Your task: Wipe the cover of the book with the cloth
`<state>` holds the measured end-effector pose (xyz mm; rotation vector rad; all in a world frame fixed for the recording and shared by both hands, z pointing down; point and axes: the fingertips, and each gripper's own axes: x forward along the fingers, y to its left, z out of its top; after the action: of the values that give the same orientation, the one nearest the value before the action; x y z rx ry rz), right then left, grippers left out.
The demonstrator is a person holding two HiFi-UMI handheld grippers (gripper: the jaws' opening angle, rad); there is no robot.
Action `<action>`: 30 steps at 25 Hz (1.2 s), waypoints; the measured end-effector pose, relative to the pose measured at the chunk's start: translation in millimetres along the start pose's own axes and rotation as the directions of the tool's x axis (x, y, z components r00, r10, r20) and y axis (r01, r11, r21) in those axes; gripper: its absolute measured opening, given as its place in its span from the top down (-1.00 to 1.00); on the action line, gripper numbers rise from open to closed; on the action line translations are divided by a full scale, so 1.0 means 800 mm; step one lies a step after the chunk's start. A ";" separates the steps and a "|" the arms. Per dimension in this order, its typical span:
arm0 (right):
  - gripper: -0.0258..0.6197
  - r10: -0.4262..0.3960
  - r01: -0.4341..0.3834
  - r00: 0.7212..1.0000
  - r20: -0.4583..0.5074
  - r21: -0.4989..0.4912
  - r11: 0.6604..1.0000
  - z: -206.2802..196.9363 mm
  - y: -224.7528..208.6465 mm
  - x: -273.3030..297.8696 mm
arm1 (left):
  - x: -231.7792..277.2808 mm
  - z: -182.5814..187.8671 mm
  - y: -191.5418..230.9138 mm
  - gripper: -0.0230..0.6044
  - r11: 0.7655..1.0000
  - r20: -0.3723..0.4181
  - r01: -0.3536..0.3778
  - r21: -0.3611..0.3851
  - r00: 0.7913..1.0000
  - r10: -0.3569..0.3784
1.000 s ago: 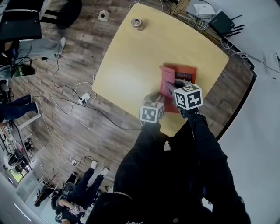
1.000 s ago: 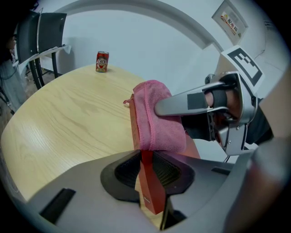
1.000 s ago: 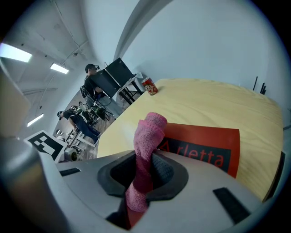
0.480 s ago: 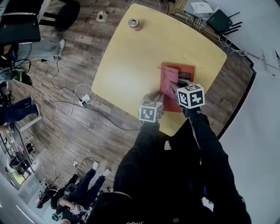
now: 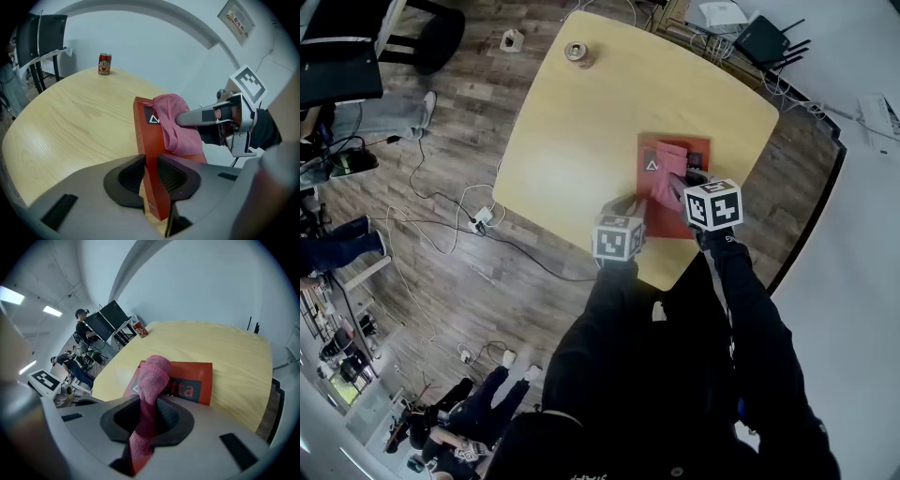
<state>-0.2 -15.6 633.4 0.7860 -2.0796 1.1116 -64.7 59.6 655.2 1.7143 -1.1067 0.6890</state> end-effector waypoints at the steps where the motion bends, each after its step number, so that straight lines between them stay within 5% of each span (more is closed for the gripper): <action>1: 0.68 -0.003 0.003 1.000 0.001 -0.001 1.000 -0.001 -0.002 -0.002 | 0.000 0.000 0.000 0.59 1.000 0.000 -0.001 0.001 1.000 0.001; 30: 0.68 -0.091 0.091 0.996 0.024 0.007 0.996 -0.021 -0.071 -0.065 | 0.003 -0.003 -0.006 0.59 1.000 -0.011 -0.028 0.007 1.000 0.028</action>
<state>78.4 -16.5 627.9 0.8917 -2.0404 1.0638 -59.4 61.7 656.2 1.7017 -1.1239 0.7194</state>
